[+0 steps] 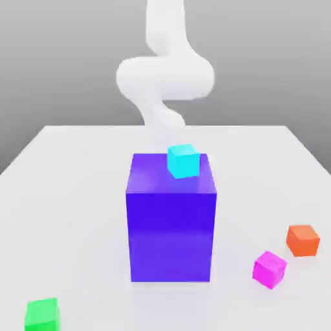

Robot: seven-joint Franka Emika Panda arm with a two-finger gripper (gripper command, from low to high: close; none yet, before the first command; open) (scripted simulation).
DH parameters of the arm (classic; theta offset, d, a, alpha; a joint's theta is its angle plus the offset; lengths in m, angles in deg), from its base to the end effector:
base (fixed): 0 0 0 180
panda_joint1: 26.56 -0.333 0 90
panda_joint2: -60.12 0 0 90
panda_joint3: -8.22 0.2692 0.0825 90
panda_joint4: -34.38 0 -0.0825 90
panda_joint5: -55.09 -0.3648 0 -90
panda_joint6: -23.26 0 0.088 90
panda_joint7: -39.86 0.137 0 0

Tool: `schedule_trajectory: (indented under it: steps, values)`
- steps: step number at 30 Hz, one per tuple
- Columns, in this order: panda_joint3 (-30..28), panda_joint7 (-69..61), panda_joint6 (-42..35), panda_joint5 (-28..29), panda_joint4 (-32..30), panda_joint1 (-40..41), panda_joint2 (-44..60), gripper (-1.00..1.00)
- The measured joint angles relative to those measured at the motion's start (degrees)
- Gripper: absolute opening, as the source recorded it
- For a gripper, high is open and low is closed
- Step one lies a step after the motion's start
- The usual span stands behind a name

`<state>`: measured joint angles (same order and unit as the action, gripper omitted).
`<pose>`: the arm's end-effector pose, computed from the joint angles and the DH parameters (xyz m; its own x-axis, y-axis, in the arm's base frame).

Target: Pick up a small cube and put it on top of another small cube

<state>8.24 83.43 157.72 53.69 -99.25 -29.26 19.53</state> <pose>0.4123 0.0205 0.6096 0.5750 -0.6748 0.4625 -0.4834 -0.7364 -0.4734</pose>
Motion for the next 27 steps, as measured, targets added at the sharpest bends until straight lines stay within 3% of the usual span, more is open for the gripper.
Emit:
schedule_trajectory:
  steps: [15,21,27]
  values:
    - [5.38,-10.90,16.13,-4.64,-11.09,-13.11,31.53,0.00]
    - [7.91,-10.41,22.73,0.23,-15.56,-17.88,43.96,0.00]
    - [5.02,-6.63,31.07,7.27,-16.11,-21.62,56.40,0.00]
